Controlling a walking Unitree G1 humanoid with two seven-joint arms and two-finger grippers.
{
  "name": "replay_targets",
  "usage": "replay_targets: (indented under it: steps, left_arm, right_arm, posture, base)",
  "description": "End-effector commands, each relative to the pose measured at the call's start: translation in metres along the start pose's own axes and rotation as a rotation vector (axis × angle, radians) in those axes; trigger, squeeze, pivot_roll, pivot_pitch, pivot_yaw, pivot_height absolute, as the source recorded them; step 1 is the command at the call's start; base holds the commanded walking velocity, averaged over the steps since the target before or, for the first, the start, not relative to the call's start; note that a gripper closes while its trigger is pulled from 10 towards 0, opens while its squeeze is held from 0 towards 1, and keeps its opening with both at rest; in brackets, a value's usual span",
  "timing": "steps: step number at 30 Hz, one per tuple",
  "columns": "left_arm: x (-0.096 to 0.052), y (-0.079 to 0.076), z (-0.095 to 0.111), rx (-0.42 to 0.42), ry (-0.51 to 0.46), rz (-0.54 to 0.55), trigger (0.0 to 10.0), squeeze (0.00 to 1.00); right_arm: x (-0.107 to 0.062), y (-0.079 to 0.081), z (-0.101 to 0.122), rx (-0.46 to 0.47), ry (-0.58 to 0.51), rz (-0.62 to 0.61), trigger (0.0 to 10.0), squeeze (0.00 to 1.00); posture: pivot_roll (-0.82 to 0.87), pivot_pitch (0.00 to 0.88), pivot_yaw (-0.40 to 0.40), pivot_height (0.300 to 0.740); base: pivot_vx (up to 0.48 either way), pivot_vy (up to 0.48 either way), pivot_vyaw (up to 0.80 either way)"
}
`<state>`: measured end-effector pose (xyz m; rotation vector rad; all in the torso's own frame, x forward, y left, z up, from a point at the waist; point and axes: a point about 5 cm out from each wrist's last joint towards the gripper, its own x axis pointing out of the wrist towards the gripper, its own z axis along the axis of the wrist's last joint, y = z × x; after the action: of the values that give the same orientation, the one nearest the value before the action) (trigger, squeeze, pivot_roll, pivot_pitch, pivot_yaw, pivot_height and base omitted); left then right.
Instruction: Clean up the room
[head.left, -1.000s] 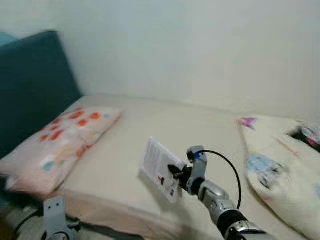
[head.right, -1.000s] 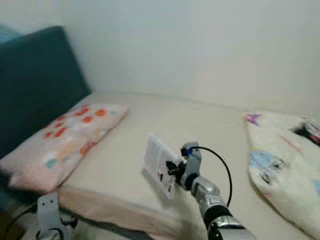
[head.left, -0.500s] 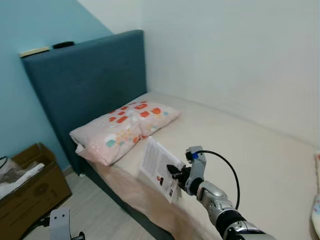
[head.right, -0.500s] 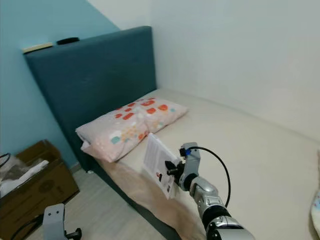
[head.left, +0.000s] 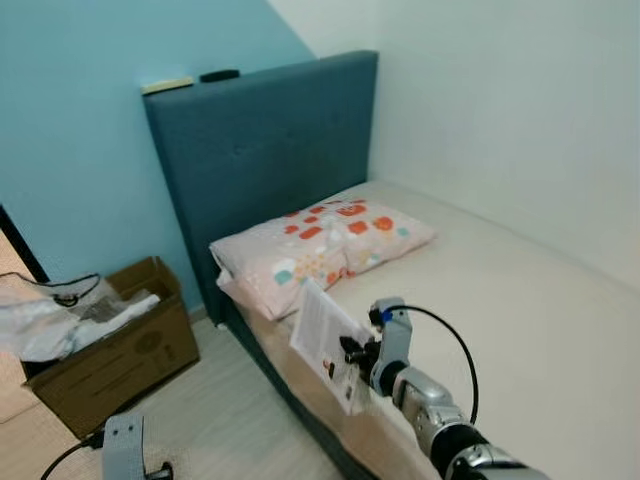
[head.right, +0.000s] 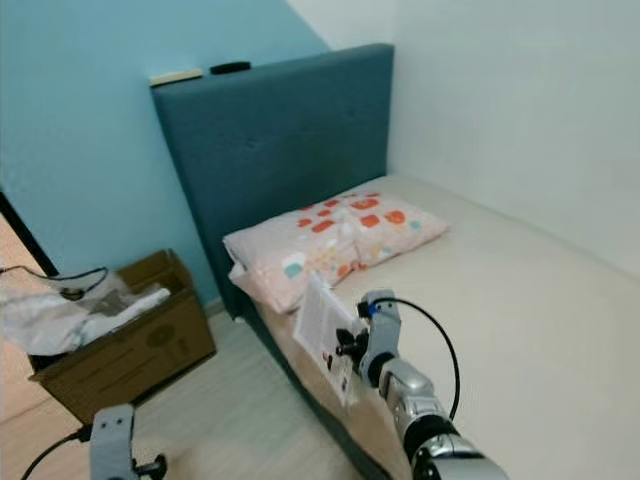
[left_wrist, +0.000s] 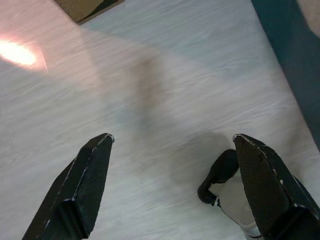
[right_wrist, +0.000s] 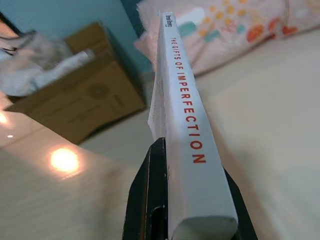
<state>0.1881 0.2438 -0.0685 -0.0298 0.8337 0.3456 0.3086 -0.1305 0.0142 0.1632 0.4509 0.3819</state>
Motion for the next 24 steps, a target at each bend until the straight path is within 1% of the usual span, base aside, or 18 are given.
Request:
replay_targets:
  steps: [1,3,4,5,6,9,10,12,15,17,18,20,24]
  left_arm:
    - [0.001,-0.001,0.003,0.017,0.002,-0.008,10.0,0.0]
    - [0.002,-0.002,0.009,0.013,-0.014,-0.003,10.0,0.0]
    - [0.003,-0.002,0.012,-0.005,-0.023,0.001,10.0,0.0]
    - [0.003,-0.002,0.012,-0.005,-0.023,0.001,10.0,0.0]
    - [0.003,-0.003,0.014,-0.016,-0.033,0.0,10.0,0.0]
    - [0.004,-0.006,0.021,-0.035,-0.057,-0.004,10.0,0.0]
    - [0.004,-0.006,0.021,-0.035,-0.057,-0.004,10.0,0.0]
    - [0.004,-0.007,0.023,-0.039,-0.064,-0.008,10.0,0.0]
    - [0.004,-0.008,0.023,-0.038,-0.065,-0.009,10.0,0.0]
    - [0.004,-0.008,0.023,-0.038,-0.066,-0.01,10.0,0.0]
    - [0.004,-0.008,0.023,-0.038,-0.066,-0.01,10.0,0.0]
    - [0.004,-0.008,0.022,-0.038,-0.066,-0.01,10.0,0.0]
    - [0.004,-0.008,0.022,-0.039,-0.066,-0.01,10.0,0.0]
  right_arm:
    - [-0.002,-0.007,0.001,-0.014,-0.002,-0.03,10.0,0.0]
    - [-0.003,-0.009,0.001,-0.053,0.006,-0.027,10.0,0.0]
    - [-0.004,-0.009,0.001,-0.086,0.015,-0.022,10.0,0.0]
    - [-0.004,-0.009,0.001,-0.086,0.015,-0.022,10.0,0.0]
    - [-0.004,-0.009,0.001,-0.11,0.02,-0.018,10.0,0.0]
    - [-0.003,-0.006,0.004,-0.206,0.028,-0.001,10.0,0.0]
    - [-0.003,-0.006,0.004,-0.206,0.028,-0.001,10.0,0.0]
    - [-0.002,-0.005,0.004,-0.28,0.039,0.006,10.0,0.0]
    - [-0.002,-0.004,0.003,-0.304,0.043,0.008,10.0,0.0]
    - [-0.002,-0.003,0.001,-0.366,0.056,0.021,10.0,0.0]
    - [-0.002,-0.003,0.001,-0.366,0.056,0.021,10.0,0.0]
    - [-0.003,-0.002,-0.001,-0.412,0.072,0.029,10.0,0.0]
    - [-0.005,-0.003,-0.005,-0.444,0.091,0.029,10.0,0.0]
  posture:
    - [0.03,0.0,-0.013,0.693]
    - [0.03,0.0,-0.014,0.693]
    - [0.03,0.0,-0.015,0.693]
    - [0.03,0.0,-0.015,0.693]
    - [0.03,0.0,-0.016,0.693]
    - [0.03,0.0,-0.018,0.693]
    - [0.03,0.0,-0.018,0.693]
    - [0.03,0.0,-0.019,0.693]
    - [0.02,0.0,-0.018,0.693]
    - [0.02,0.0,-0.017,0.693]
    - [0.02,0.0,-0.017,0.693]
    - [0.02,0.0,-0.017,0.693]
    - [0.02,0.0,-0.02,0.693]
  base:
    - [0.0,-0.472,0.0]
    - [0.0,-0.403,0.32]
    - [0.0,0.0,0.8]
    - [0.0,0.0,0.8]
    - [0.0,0.0,0.79]
    - [0.0,0.0,0.79]
    - [0.0,0.0,0.79]
    - [0.0,0.0,0.79]
    - [0.0,0.0,0.79]
    - [0.0,0.0,0.79]
    - [0.0,0.0,0.79]
    - [0.0,0.0,0.79]
    - [0.0,0.0,0.79]
